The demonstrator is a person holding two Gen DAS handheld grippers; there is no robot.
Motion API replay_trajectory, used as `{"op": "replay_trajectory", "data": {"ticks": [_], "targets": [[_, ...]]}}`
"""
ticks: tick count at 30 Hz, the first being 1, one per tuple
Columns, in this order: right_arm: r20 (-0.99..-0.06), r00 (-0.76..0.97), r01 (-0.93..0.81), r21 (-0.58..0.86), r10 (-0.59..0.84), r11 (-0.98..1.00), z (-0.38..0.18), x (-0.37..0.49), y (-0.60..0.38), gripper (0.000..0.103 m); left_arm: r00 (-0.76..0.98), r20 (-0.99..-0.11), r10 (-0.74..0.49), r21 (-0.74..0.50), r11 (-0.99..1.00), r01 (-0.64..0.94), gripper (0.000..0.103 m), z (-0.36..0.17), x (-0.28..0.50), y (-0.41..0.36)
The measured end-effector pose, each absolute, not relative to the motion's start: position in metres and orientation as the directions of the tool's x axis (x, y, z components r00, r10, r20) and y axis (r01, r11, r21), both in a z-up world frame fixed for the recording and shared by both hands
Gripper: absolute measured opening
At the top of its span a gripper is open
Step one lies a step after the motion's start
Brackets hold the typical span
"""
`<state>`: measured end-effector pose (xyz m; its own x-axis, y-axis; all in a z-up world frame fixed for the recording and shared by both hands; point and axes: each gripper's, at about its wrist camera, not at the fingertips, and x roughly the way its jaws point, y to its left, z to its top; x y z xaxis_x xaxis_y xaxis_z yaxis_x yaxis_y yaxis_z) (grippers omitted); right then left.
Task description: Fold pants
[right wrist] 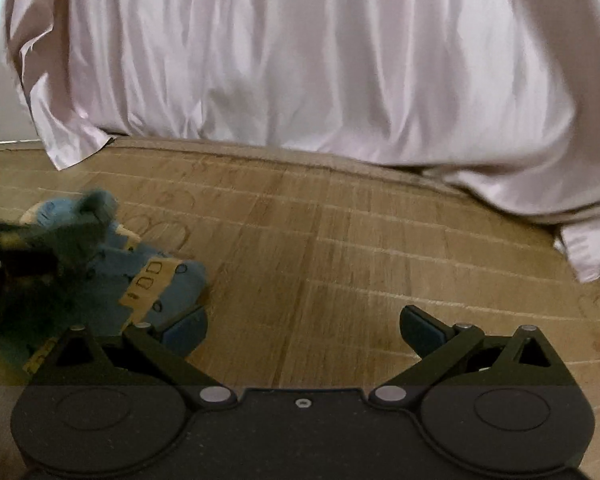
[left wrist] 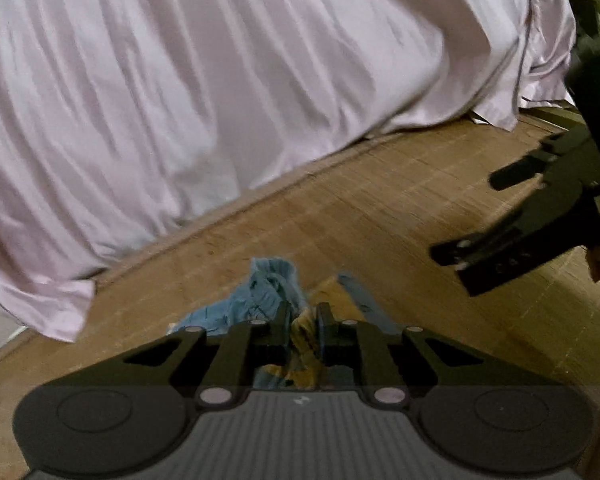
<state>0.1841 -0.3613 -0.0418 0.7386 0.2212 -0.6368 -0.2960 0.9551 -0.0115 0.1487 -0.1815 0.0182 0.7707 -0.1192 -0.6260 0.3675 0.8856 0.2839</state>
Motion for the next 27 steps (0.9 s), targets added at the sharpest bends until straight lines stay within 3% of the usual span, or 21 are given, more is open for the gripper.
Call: {"op": "replay_trajectory", "data": {"ticks": [17, 22, 25, 27], "targets": [[-0.617, 0.755, -0.257, 0.032, 0.221, 0.966, -0.032, 0.189, -0.371, 0.102, 0.796, -0.574, -0.192, 0.276, 0.870, 0.409, 0.010, 0.021, 0.134, -0.218], [-0.634, 0.744, -0.238, 0.045, 0.211, 0.970, -0.038, 0.194, -0.377, 0.102, 0.727, -0.640, -0.247, 0.191, 0.866, 0.462, 0.014, -0.010, 0.141, -0.236], [-0.655, 0.731, -0.219, 0.044, 0.194, 0.975, -0.044, 0.199, -0.382, 0.102, 0.663, -0.694, -0.281, 0.084, 0.883, 0.462, 0.029, -0.020, 0.144, -0.225], [-0.664, 0.723, -0.208, 0.051, 0.188, 0.977, -0.047, 0.201, -0.385, 0.102, 0.677, -0.672, -0.299, 0.052, 0.894, 0.446, 0.065, -0.013, 0.139, -0.210]]}}
